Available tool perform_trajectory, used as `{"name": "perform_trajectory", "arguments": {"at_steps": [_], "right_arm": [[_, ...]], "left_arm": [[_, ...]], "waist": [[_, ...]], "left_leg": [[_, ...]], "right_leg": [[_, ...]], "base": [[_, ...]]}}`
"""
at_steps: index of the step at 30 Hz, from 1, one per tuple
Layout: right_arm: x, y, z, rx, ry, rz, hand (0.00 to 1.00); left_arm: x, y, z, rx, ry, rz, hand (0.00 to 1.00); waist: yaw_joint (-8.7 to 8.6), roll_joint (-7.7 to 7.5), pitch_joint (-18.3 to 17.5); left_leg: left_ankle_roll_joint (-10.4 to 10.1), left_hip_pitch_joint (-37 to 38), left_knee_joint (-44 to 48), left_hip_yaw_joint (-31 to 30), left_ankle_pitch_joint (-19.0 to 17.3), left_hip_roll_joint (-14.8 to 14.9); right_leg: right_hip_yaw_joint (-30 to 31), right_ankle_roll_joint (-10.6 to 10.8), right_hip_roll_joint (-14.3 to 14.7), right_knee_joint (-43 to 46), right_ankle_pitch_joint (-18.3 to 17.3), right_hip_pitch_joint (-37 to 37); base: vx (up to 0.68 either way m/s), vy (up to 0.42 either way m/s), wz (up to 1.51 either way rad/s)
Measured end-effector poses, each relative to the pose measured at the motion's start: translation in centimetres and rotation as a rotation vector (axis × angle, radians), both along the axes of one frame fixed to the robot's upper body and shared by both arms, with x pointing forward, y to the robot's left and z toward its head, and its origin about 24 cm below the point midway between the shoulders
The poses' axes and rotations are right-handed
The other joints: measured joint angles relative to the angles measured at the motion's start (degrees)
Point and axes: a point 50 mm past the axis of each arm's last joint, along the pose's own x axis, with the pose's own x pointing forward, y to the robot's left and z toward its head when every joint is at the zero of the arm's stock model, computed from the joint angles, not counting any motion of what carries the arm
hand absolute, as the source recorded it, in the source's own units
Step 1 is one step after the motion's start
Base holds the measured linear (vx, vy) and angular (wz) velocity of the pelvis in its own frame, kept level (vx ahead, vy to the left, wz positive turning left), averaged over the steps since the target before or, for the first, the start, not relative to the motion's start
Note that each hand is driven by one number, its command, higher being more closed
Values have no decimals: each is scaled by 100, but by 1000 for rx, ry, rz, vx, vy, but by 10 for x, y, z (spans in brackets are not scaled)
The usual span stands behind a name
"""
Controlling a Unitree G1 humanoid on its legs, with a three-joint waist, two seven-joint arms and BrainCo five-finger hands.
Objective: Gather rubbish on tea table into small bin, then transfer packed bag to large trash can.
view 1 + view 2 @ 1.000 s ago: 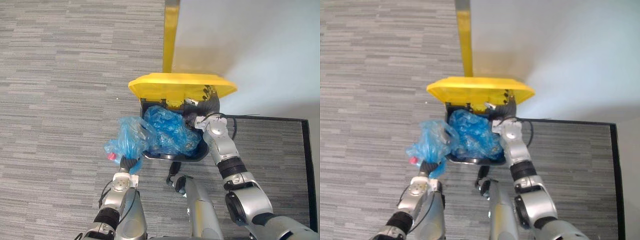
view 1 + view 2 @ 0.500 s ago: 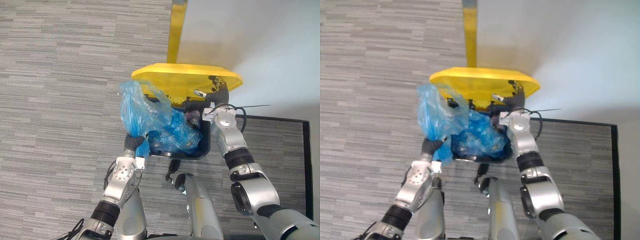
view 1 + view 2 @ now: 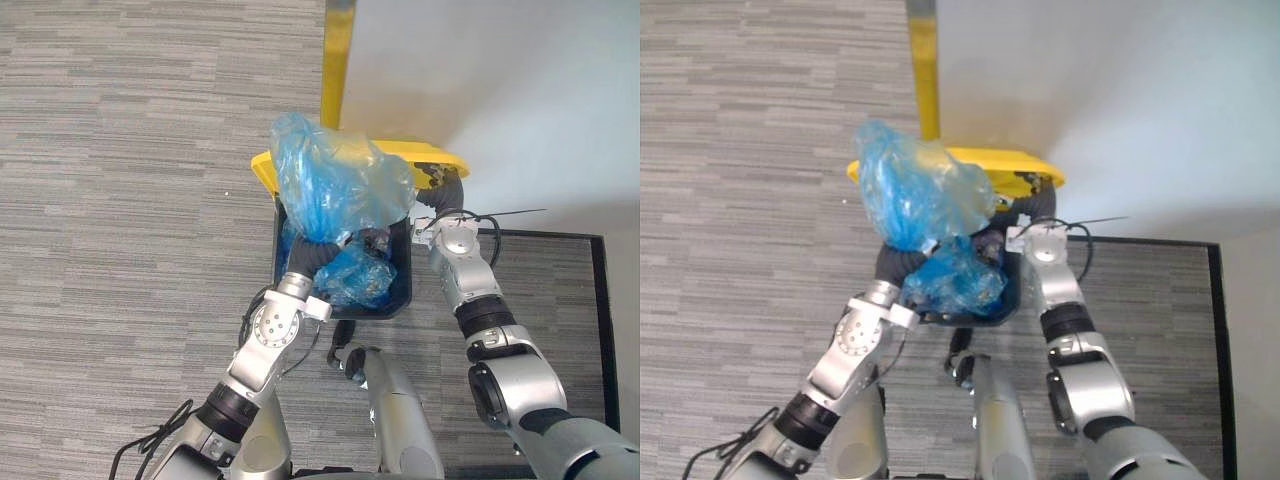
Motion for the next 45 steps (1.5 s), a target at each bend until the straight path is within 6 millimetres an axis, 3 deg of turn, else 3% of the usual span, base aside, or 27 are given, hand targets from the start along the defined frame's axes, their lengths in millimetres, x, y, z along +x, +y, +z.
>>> {"name": "perform_trajectory", "arguments": {"at_steps": [6, 10, 16, 22, 23, 30, 39, 45], "right_arm": [[6, 12, 23, -25, -58, 31, 0], [9, 16, 40, -24, -103, 41, 0], [5, 25, 63, -12, -188, 55, 0], [3, 31, 72, -3, -215, 68, 0], [2, 31, 73, -3, -219, 67, 0], [-2, 37, 83, -1, -265, 87, 0], [-2, 47, 88, 8, -280, 118, 0], [-3, 57, 84, -2, -269, 150, 0]], "left_arm": [[40, -2, -2, 171, 39, 98, 100], [61, -1, 9, 248, 36, 159, 100], [74, 3, 15, 307, 36, 205, 100], [81, 16, -1, 362, 112, 267, 100], [82, 19, -2, 362, 123, 281, 0], [88, 41, -20, 415, 228, 387, 0], [88, 44, -24, 505, 206, 443, 0], [82, 41, -39, 530, 245, 426, 0]], "waist": [[-74, -99, 148], [-127, -163, 252], [-158, -184, 434], [-168, -198, 446], [-175, -198, 446], [-234, -195, 447], [-234, -183, 436], [-232, -152, 388]], "left_leg": [[1, -55, -26, 137, 1, 18], [-1, -316, 136, 176, -32, 37], [52, -658, 415, 316, -146, 85], [74, -761, 540, 423, -220, 121], [82, -771, 541, 429, -225, 121], [74, -1027, 724, 401, -259, 176], [64, -1024, 806, 390, -263, 216], [52, -831, 740, 384, -246, 208]], "right_leg": [[94, -49, 48, -63, 120, -125], [98, -155, 51, -74, 213, -332], [155, -154, 57, -44, 273, -604], [274, -168, 61, 40, 283, -743], [282, -168, 61, 39, 283, -756], [290, -159, 90, 125, 292, -947], [316, -212, 145, 126, 325, -920], [273, -248, 145, 30, 360, -693]], "base": [[2, -11, -12], [7, 4, -3], [3, 23, -8], [19, 20, -5], [0, 0, 0], [0, 0, 0], [-18, -11, -1], [-14, 1, 1]]}}
